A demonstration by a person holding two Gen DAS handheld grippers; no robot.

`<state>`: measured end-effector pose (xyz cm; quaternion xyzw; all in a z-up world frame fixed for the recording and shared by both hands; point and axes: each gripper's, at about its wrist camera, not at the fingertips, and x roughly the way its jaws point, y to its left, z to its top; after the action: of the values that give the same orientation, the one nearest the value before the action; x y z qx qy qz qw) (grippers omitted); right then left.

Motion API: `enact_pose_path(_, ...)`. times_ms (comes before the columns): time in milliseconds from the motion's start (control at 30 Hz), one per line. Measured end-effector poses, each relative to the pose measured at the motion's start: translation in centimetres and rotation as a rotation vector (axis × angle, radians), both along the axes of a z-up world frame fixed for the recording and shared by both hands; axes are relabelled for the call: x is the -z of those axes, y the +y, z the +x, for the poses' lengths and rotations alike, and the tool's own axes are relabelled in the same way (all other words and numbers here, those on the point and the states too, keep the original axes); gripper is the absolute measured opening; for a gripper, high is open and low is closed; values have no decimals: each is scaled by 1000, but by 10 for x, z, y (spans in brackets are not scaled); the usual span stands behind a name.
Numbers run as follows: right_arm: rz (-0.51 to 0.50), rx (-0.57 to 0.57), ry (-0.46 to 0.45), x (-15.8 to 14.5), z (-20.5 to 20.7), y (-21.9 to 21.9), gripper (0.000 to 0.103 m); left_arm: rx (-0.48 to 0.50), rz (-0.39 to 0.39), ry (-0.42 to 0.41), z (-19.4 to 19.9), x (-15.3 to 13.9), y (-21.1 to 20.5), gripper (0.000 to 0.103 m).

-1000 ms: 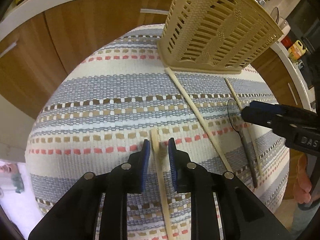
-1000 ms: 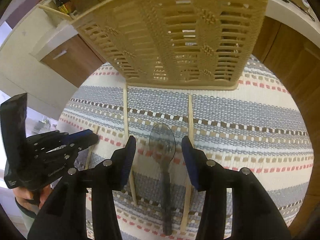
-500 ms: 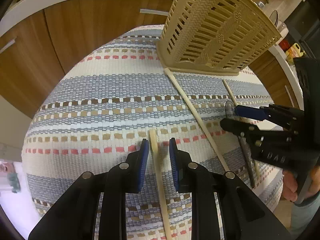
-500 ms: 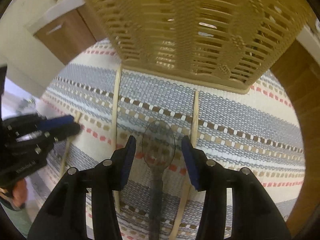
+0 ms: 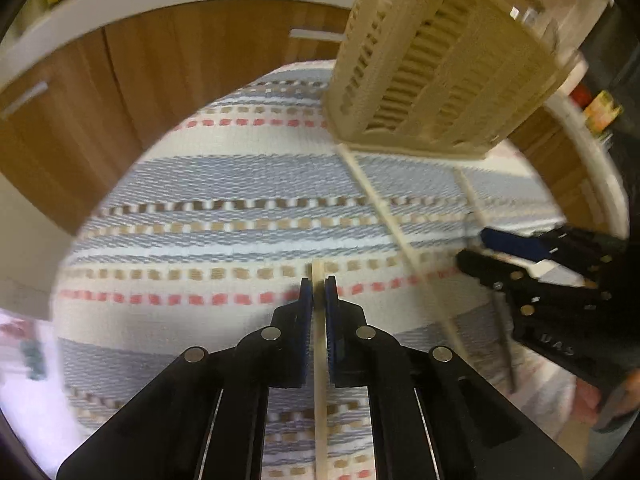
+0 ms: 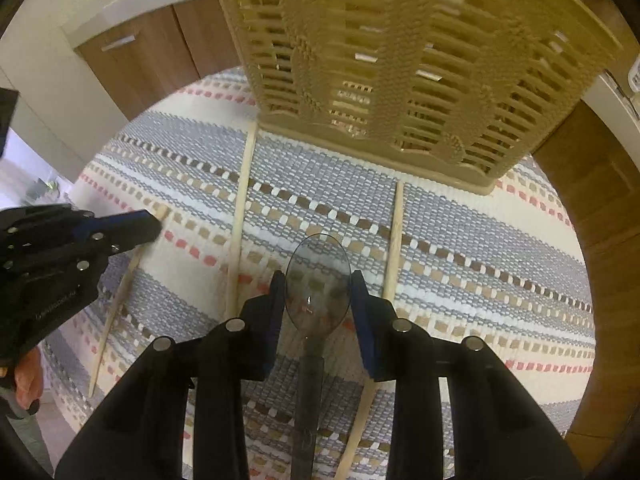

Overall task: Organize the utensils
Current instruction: 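Carry the chopstick and spoon over the beige caddy and open both tools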

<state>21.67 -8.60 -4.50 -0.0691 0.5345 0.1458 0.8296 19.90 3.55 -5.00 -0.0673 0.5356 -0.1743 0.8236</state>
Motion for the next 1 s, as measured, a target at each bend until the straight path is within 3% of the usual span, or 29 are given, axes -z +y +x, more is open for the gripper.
enact_pose_path(33,12,-5,-12,-4,-3,-3,30,19,-59,-23,-2,-3,4,4)
enact_pose_path(233,108,-26,-137,-38,-34,-24,30,35,-163,-172,-21,-32,11,4)
enact_pose_path(700,353,-8,-424,-132,-61,-73,30,-12,-249,-606,-57,-156,9,4)
enact_pose_path(1000,342,82,-634,-193,-41,-89,30,-70,-252,-931,-59,-237,-14,4)
